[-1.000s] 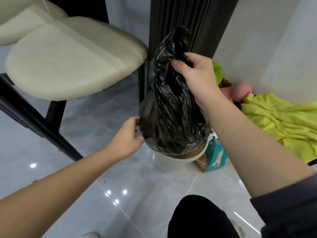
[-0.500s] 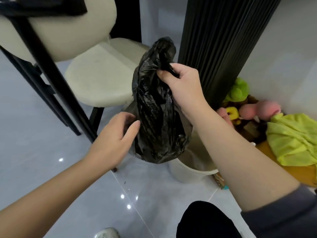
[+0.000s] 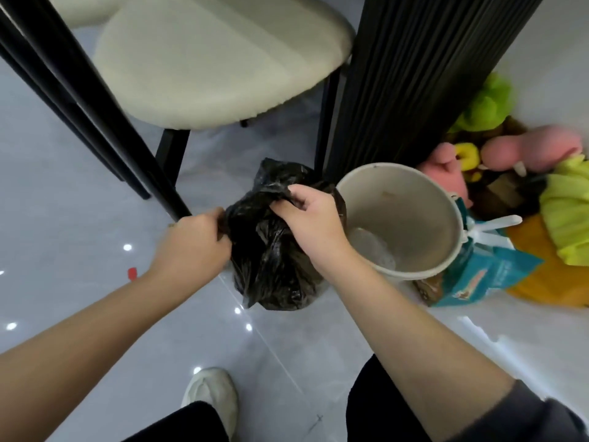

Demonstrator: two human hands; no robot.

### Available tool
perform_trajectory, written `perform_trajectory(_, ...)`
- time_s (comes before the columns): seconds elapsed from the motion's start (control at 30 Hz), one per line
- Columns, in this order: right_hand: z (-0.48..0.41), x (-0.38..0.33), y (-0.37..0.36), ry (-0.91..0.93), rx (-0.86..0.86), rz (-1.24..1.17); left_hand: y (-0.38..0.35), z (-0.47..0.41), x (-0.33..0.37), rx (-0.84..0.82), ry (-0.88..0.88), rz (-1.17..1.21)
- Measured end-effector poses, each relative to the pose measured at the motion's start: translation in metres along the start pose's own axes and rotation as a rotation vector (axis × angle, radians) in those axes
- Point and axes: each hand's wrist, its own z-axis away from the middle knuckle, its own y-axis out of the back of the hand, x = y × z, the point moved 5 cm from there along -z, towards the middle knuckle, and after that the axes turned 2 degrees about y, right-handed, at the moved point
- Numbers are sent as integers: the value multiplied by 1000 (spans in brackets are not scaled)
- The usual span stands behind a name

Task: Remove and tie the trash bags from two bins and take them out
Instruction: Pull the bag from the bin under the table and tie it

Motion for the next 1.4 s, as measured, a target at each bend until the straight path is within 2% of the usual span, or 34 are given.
perform_trajectory(0.07,4,16,-8,-32,-1,-25,-17,-3,-19,-123,85,74)
perform_trajectory(0.17,7,36,-14,-81,0,12,-47,6,-30,-464,214,230)
perform_trajectory(0.23,6,47,-16,-120,19,19,-64,18,-26,-693,251,228)
perform_trajectory(0.3,4,56,-19,-153,29,31,-83,25,-27,-794,293,191)
perform_trajectory(0.4,2,64,-20,-177,25,50,-97,16,-45,-673,379,134)
perform_trajectory(0.5,2,74,-12,-193,13,130,-99,9,-59,-664,432,159)
perform_trajectory(0.57,2,81,-4,-197,-8,209,-95,7,-65,-638,413,143)
perform_trajectory(0.63,3,87,2,-204,-51,280,-90,3,-70,-542,367,136)
perform_trajectory(0.73,1,96,10,-205,-73,373,-80,-5,-72,-344,322,288)
perform_trajectory(0.87,0,102,6,-250,-105,328,-69,-10,-64,-175,328,574)
perform_trajectory(1.03,6,102,-4,-270,-96,249,-67,-10,-49,-186,257,786)
perform_trajectory(1.1,7,98,-10,-263,-156,209,-63,-9,-40,-221,217,820)
perform_trajectory(1.23,12,94,-22,-230,-304,181,-56,-7,-23,-272,93,819)
perform_trajectory(1.4,15,88,-22,-126,-313,270,-44,-11,-25,-230,-4,700)
